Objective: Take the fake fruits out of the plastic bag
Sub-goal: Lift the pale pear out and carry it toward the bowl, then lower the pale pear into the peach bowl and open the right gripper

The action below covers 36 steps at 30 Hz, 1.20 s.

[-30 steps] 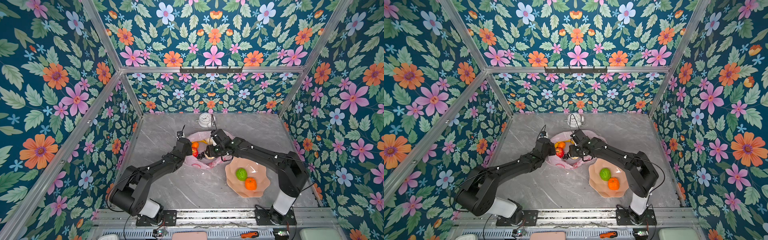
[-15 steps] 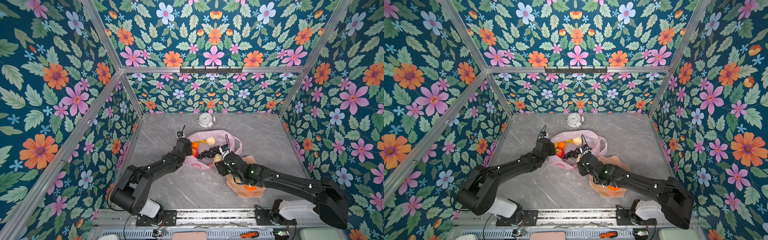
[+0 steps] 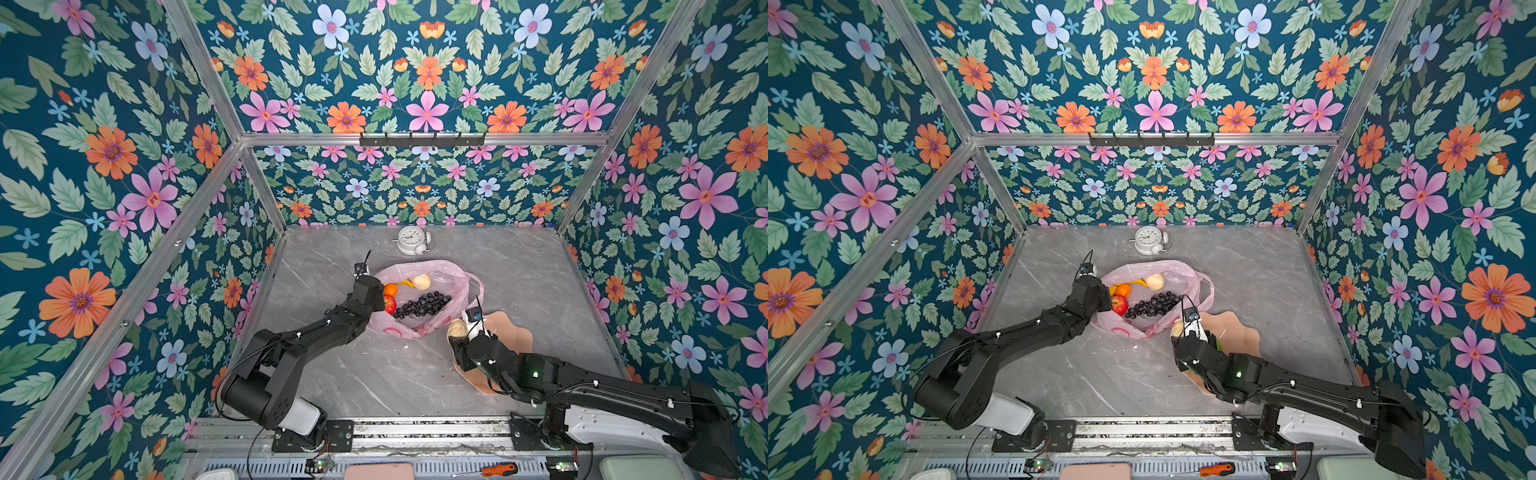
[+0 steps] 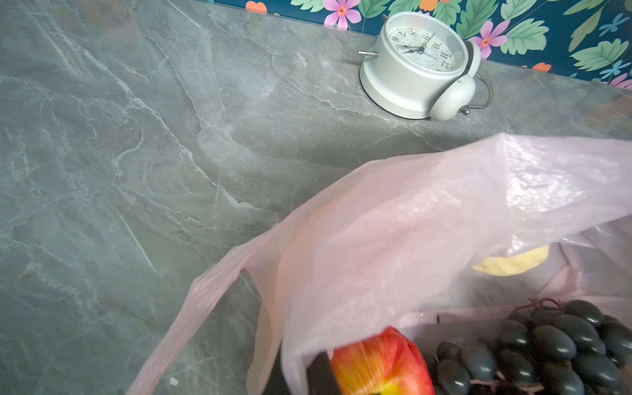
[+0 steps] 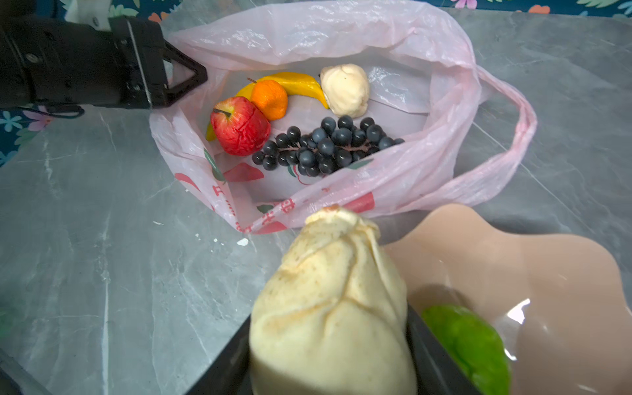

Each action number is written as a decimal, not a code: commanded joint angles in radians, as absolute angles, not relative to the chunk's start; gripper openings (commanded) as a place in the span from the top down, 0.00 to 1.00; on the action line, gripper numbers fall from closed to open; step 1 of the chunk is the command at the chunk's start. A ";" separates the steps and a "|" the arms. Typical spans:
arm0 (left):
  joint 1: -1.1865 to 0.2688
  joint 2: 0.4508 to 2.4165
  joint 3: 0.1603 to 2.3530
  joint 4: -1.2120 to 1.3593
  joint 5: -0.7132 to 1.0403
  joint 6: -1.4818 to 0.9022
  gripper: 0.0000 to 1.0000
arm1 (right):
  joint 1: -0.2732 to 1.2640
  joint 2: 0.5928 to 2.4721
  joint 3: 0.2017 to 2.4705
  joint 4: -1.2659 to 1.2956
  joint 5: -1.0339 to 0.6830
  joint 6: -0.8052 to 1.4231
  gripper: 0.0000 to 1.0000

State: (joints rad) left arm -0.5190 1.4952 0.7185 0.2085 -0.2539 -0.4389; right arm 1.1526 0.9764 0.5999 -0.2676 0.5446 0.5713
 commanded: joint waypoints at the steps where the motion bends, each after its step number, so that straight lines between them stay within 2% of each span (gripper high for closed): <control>1: -0.519 1.500 0.725 0.218 -0.267 -0.436 0.93 | 1.180 0.943 0.582 -0.367 0.620 0.659 0.48; 16: -0.518 1.518 0.728 0.219 -0.283 -0.433 0.93 | 1.186 0.842 0.453 -0.421 0.568 0.821 0.49; 28: -0.518 1.529 0.732 0.216 -0.293 -0.431 0.92 | 1.186 0.843 0.368 -0.294 0.588 0.805 0.48; 36: -0.518 1.527 0.733 0.213 -0.295 -0.430 0.92 | 1.186 0.848 0.331 -0.236 0.612 0.773 0.44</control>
